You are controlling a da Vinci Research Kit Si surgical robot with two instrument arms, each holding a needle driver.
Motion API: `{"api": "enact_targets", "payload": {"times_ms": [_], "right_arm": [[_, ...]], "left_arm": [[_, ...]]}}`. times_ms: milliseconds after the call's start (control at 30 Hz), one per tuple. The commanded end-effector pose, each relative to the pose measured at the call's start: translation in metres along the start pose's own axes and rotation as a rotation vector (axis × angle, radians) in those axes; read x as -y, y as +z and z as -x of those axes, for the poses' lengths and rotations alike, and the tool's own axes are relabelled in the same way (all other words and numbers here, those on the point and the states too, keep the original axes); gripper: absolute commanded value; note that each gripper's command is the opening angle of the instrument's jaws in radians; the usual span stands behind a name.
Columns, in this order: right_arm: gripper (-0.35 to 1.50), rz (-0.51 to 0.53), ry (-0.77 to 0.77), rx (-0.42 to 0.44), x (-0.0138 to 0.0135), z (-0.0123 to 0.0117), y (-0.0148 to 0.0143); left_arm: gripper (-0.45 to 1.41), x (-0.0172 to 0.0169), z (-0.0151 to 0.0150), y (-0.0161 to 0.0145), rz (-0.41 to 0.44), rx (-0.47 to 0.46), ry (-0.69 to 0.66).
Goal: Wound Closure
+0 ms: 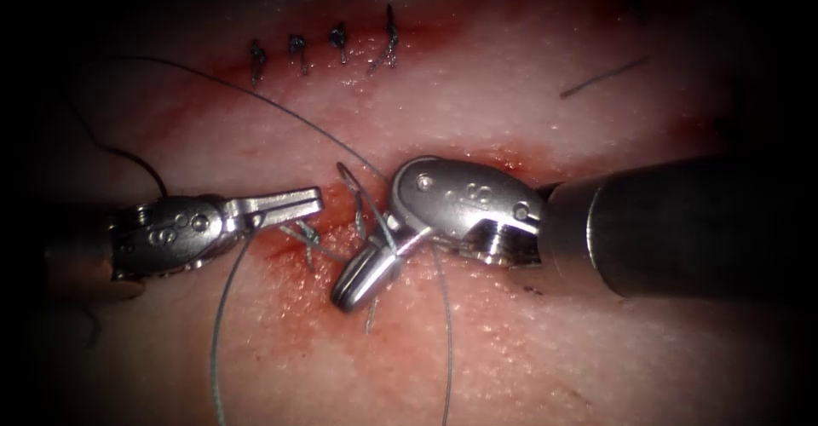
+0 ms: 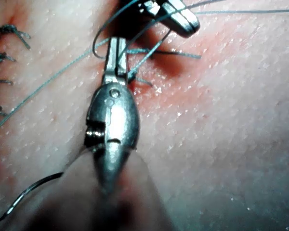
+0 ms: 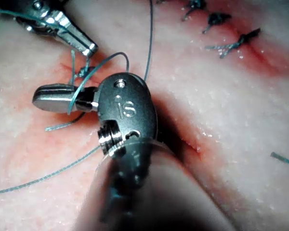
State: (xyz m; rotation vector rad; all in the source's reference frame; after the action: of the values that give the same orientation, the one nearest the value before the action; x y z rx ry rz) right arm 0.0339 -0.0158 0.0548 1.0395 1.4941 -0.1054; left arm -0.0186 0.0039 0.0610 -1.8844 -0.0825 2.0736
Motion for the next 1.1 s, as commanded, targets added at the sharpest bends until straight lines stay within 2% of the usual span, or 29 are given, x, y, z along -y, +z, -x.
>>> {"api": "enact_targets", "payload": {"times_ms": [33,100,167,267,400,700,867,1100], "right_arm": [[-0.35,0.002,-0.015,0.022,-0.0006,0.0008,0.0007],[-0.25,-0.006,-0.029,0.065,-0.0005,0.0011,0.001],[0.02,-0.007,-0.042,0.105,-0.0005,0.0013,0.0013],[0.22,-0.006,-0.049,0.158,-0.0006,0.0016,0.0017],[0.39,0.011,-0.07,0.216,-0.0012,0.0017,0.0021],[0.71,0.013,-0.12,0.417,-0.0022,0.0014,0.003],[0.71,0.002,-0.143,0.492,-0.0024,0.0014,0.0034],[0.59,-0.05,-0.178,0.587,-0.0019,0.0015,0.004]], "left_arm": [[-0.45,-0.0005,0.0006,0.0006,0.001,0.003,-0.002],[-0.45,-0.0006,0.0006,0.0005,-0.004,0.005,-0.002],[-0.45,-0.0006,0.0006,0.0005,-0.006,0.007,-0.002],[-0.45,-0.0007,0.0006,0.0005,-0.009,0.008,-0.002],[-0.45,-0.001,0.0006,0.0004,-0.011,0.009,-0.002],[-0.45,-0.0013,0.0006,0.0002,-0.007,0.008,-0.002],[-0.45,-0.0015,0.0006,0.0,-0.002,0.006,-0.002],[-0.45,-0.0016,0.0005,-0.0002,0.004,0.005,-0.002]]}}
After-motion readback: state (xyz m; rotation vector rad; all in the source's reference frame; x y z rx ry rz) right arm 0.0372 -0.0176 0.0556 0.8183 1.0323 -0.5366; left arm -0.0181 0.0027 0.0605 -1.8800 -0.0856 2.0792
